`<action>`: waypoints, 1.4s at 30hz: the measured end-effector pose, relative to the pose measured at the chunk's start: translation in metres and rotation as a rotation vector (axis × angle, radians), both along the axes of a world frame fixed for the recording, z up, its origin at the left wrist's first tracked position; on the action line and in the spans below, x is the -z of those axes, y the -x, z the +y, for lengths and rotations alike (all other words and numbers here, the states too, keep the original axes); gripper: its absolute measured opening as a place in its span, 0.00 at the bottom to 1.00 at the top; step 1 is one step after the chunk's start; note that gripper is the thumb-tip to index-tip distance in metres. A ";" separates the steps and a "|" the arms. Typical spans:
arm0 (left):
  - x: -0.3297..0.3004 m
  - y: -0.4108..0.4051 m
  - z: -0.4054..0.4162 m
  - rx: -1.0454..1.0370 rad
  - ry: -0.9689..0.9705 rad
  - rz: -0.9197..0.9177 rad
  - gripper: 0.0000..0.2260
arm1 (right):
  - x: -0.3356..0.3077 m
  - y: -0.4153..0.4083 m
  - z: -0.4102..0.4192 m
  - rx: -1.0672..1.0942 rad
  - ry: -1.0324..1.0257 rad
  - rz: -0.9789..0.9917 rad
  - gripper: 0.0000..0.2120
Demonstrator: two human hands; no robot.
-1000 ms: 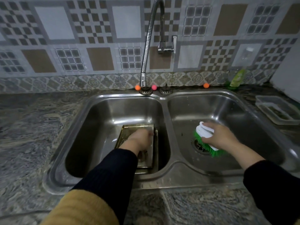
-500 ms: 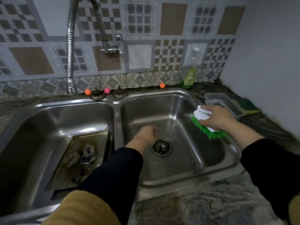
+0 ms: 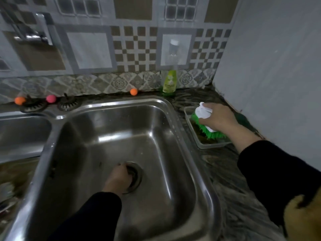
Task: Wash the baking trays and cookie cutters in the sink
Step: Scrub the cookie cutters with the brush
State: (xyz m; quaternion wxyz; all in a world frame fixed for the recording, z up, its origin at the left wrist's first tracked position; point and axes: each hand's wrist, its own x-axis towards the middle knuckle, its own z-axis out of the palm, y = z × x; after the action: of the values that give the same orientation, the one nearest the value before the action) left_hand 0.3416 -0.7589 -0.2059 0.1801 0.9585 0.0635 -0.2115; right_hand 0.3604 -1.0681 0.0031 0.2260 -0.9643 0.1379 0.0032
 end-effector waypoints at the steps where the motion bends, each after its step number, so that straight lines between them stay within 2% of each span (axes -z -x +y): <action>1: 0.003 -0.001 -0.001 -0.014 -0.005 0.004 0.25 | 0.004 -0.003 0.000 -0.007 -0.001 0.004 0.33; 6: 0.008 -0.003 -0.004 -0.039 -0.012 -0.014 0.25 | 0.019 -0.008 -0.002 -0.012 0.029 -0.037 0.33; 12: 0.010 0.004 -0.009 0.004 -0.111 -0.065 0.22 | 0.025 -0.002 0.002 -0.019 0.065 -0.061 0.33; 19: 0.005 0.006 -0.007 -0.006 -0.060 -0.038 0.26 | 0.009 0.005 0.003 0.024 -0.036 -0.051 0.33; 21: -0.001 0.006 -0.004 -0.066 0.027 -0.046 0.24 | -0.002 0.008 0.004 0.024 -0.036 -0.074 0.34; 24: -0.018 0.004 -0.005 -0.207 0.245 -0.086 0.15 | -0.019 0.015 0.014 0.005 -0.053 -0.127 0.34; 27: -0.042 0.003 -0.011 -0.464 0.799 -0.080 0.06 | -0.035 0.027 0.035 -0.031 -0.097 -0.202 0.33; 30: -0.074 0.004 -0.011 -0.593 1.125 -0.090 0.09 | -0.036 0.047 0.071 -0.109 -0.183 -0.222 0.33; 35: -0.122 0.023 -0.003 -0.637 1.432 -0.065 0.06 | -0.007 0.077 0.138 -0.213 -0.331 -0.179 0.31; 38: -0.130 0.033 0.008 -0.561 1.470 -0.041 0.12 | 0.015 0.087 0.169 -0.201 -0.463 -0.158 0.30; 42: -0.135 0.052 0.023 -0.513 1.551 0.005 0.13 | 0.030 0.092 0.193 -0.158 -0.590 -0.179 0.30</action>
State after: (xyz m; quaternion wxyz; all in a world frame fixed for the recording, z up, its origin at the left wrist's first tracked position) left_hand 0.2896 -0.7358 -0.0704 0.8348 0.5167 0.1170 -0.1499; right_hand 0.2682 -0.8751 -0.0270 0.5063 -0.8613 0.0352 -0.0241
